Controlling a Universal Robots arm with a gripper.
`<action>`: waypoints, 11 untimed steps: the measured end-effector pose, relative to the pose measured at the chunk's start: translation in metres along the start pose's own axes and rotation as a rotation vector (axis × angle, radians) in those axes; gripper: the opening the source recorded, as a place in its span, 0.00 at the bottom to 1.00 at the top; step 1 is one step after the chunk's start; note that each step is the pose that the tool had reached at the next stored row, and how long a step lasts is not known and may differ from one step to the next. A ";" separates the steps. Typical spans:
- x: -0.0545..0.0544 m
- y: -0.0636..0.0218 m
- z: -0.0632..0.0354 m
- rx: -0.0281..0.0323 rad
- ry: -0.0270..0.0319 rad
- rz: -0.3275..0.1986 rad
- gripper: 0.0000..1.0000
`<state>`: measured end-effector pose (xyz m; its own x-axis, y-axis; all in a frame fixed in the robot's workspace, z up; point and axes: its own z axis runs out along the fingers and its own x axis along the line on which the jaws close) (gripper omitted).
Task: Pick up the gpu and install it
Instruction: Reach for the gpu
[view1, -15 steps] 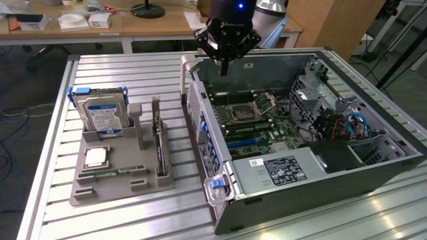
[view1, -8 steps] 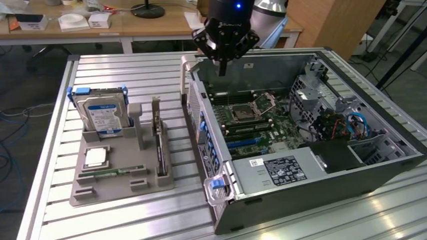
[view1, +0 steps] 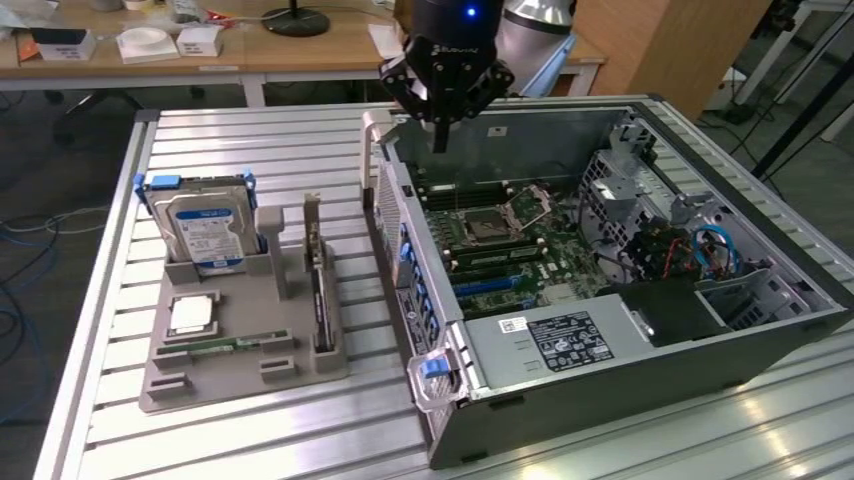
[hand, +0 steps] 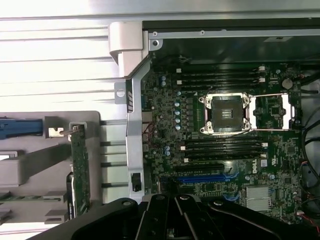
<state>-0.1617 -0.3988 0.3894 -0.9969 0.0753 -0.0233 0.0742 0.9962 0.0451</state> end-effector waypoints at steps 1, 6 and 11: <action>0.001 0.0000 0.0000 0.0001 0.0001 0.000 0.11; 0.003 -0.0003 0.0000 0.0001 0.0001 0.000 0.11; 0.006 -0.0005 0.0001 0.0000 0.0000 0.000 0.11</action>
<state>-0.1680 -0.3988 0.3891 -0.9969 0.0753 -0.0233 0.0742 0.9962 0.0451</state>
